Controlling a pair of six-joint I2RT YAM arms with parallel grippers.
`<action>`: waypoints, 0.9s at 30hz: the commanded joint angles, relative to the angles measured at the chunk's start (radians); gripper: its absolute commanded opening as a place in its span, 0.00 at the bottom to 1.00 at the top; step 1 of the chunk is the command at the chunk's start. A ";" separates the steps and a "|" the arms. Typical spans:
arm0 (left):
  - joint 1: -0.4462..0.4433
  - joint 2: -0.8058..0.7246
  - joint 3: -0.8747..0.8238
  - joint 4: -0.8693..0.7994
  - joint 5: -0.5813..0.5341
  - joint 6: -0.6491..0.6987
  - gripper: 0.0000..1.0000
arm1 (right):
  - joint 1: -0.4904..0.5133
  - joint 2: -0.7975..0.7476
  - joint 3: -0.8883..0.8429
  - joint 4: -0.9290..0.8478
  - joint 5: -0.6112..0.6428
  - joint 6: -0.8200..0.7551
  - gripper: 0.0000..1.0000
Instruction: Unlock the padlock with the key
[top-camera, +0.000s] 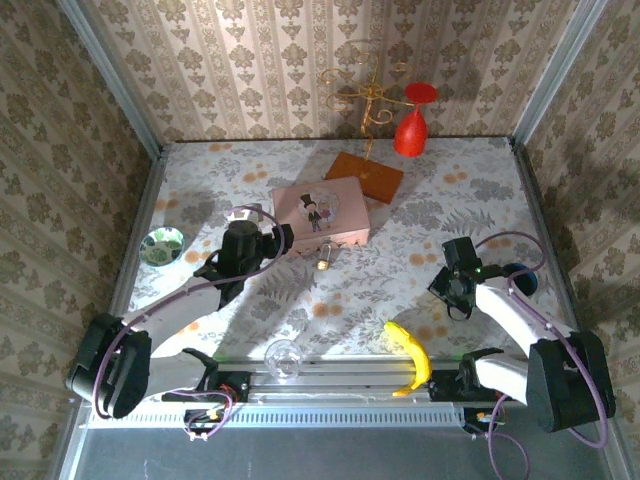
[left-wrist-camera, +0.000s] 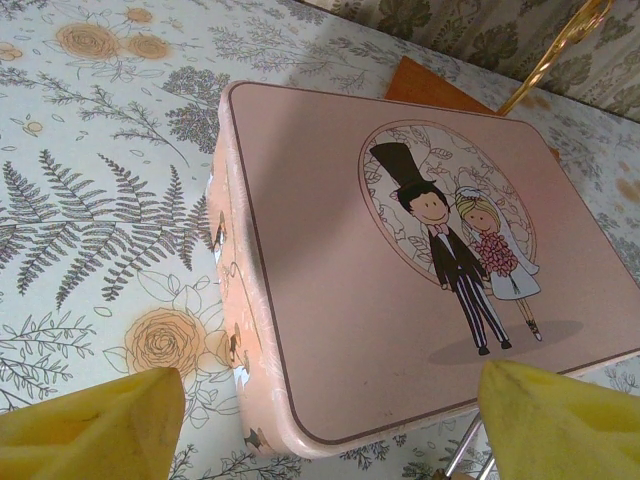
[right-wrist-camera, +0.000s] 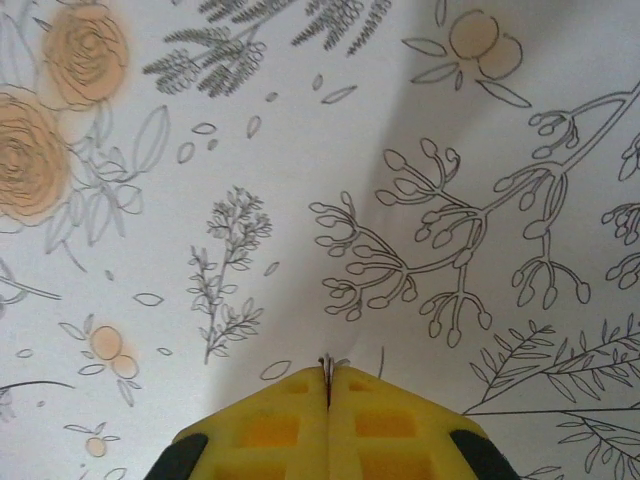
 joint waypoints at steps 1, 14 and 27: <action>0.000 -0.011 0.023 -0.024 0.003 0.026 0.78 | 0.003 -0.021 0.037 -0.040 -0.005 -0.006 0.00; -0.025 -0.025 0.002 0.115 0.141 0.128 0.75 | 0.218 -0.040 0.276 -0.082 0.079 0.051 0.00; -0.233 0.118 -0.103 0.747 0.287 0.498 0.76 | 0.397 0.033 0.524 0.087 0.088 0.076 0.00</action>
